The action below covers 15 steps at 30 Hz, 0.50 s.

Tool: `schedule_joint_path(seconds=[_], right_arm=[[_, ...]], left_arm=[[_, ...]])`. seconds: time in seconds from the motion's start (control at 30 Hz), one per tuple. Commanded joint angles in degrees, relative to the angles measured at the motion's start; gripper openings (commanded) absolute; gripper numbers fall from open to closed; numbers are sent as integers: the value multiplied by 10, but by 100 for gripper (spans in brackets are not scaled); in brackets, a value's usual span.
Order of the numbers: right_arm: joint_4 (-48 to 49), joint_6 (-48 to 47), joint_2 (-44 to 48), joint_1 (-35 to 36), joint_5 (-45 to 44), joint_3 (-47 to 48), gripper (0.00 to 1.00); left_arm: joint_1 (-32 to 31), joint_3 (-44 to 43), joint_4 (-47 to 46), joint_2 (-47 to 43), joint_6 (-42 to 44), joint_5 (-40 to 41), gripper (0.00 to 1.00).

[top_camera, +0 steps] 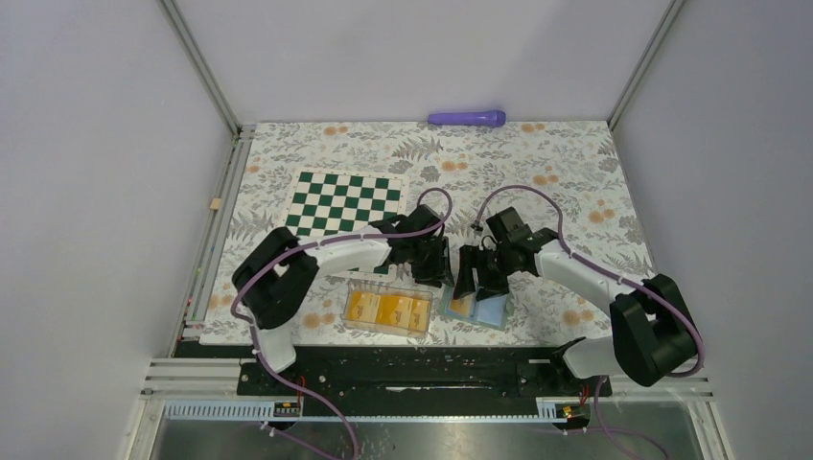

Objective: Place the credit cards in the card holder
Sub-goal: Insert the credit card into the card holder.

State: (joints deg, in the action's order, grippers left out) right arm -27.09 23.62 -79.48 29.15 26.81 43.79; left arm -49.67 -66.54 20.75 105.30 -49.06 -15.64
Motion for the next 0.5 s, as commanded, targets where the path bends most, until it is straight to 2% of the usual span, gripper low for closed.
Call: schedule_joint_path(seconds=[0.0, 0.2, 0.47], right_arm=[[-28, 3, 19, 2, -41, -5, 70], [-22, 18, -6, -7, -68, -28, 59], [-25, 22, -30, -18, -99, -42, 38]], left_arm=[[-1, 20, -73, -53, -1, 0, 39], [-4, 22, -120, -32, -4, -53, 40], [-9, 5, -90, 8, 6, -41, 41]])
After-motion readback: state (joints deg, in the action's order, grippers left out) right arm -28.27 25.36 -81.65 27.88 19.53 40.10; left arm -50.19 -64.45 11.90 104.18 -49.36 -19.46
